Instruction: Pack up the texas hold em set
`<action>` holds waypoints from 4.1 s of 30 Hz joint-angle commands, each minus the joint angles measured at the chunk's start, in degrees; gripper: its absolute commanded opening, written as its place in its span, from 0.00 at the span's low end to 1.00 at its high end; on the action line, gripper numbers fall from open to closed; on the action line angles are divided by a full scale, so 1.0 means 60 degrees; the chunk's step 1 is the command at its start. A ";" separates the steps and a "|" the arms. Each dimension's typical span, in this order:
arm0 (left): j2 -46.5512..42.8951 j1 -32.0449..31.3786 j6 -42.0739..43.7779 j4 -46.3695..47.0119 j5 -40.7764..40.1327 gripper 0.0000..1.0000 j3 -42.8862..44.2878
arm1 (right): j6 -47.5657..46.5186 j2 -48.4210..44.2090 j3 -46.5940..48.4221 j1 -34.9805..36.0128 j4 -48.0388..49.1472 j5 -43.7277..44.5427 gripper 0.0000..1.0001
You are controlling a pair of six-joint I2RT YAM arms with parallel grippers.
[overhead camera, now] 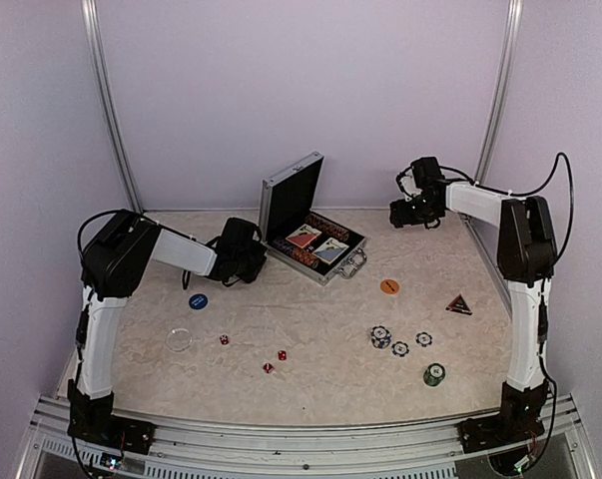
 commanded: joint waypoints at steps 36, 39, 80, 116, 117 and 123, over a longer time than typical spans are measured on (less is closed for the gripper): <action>-0.7062 -0.1715 0.1125 -0.0400 0.0161 0.00 -0.5452 | -0.3031 0.3873 0.3830 0.0710 -0.0402 -0.1874 0.00; -0.7274 -0.1753 0.1101 -0.0389 0.0148 0.00 -0.5584 | -0.3207 0.3831 0.3695 0.0789 -0.0413 -0.1816 0.00; -0.4872 -0.0359 0.1456 0.0201 0.0810 0.00 -0.5117 | -0.4363 0.1478 -0.0198 0.2393 -0.0256 -0.3112 0.00; -0.1781 0.1799 0.2442 -0.0980 0.1517 0.00 -0.2004 | -0.3012 -0.0198 -0.2888 0.4462 0.1903 -0.2866 0.00; -0.1731 0.1815 0.2456 -0.1017 0.1517 0.00 -0.1923 | -0.2989 -0.0206 -0.2862 0.4530 0.1928 -0.2851 0.00; -0.1502 0.1957 0.2530 -0.1157 0.1517 0.00 -0.1691 | -0.2877 -0.0294 -0.2887 0.4871 0.1973 -0.2669 0.00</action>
